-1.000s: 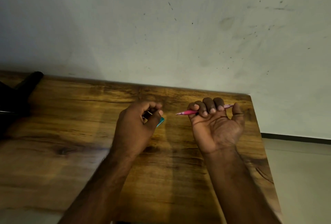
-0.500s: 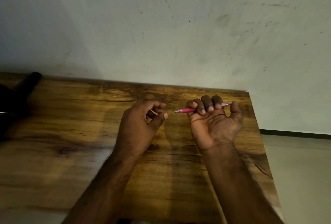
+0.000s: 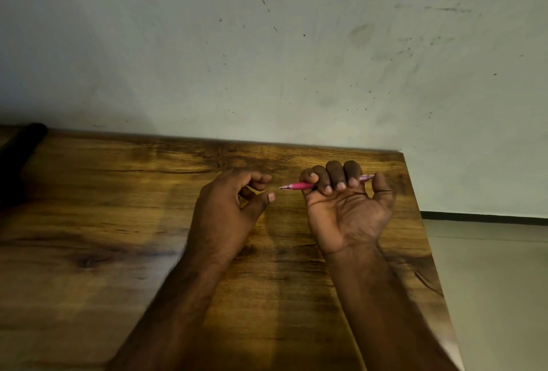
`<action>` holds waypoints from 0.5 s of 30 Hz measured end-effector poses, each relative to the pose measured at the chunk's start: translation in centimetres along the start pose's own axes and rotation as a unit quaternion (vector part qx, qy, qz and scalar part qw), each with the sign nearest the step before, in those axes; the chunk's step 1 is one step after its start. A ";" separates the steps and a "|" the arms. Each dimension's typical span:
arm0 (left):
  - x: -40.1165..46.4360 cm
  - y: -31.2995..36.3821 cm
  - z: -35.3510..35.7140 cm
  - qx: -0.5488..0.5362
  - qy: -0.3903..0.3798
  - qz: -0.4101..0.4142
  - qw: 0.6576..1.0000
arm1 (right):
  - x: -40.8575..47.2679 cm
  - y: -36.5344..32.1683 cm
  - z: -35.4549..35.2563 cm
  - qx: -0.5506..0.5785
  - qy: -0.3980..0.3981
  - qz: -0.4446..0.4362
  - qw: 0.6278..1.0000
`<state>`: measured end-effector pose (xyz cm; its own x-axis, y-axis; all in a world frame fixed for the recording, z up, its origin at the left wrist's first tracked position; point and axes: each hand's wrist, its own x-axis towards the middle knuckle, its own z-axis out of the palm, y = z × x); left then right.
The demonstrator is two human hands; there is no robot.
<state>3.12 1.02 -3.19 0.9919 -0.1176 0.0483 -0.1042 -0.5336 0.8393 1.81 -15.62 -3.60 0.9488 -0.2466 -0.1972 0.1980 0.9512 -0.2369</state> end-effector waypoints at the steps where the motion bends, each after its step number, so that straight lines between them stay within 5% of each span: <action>1: 0.0 0.0 0.0 0.000 0.000 0.000 1.000 | 0.0 0.0 0.0 0.000 0.002 0.000 1.000; 15: 0.0 0.0 0.0 0.003 -0.006 -0.003 1.000 | 0.0 -0.1 0.2 0.006 0.015 0.004 1.000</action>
<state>3.10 1.07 -3.18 0.9916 -0.1241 0.0369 -0.0986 -0.5394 0.8363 1.86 -15.70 -3.35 0.9427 -0.2448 -0.2269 0.1938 0.9549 -0.2249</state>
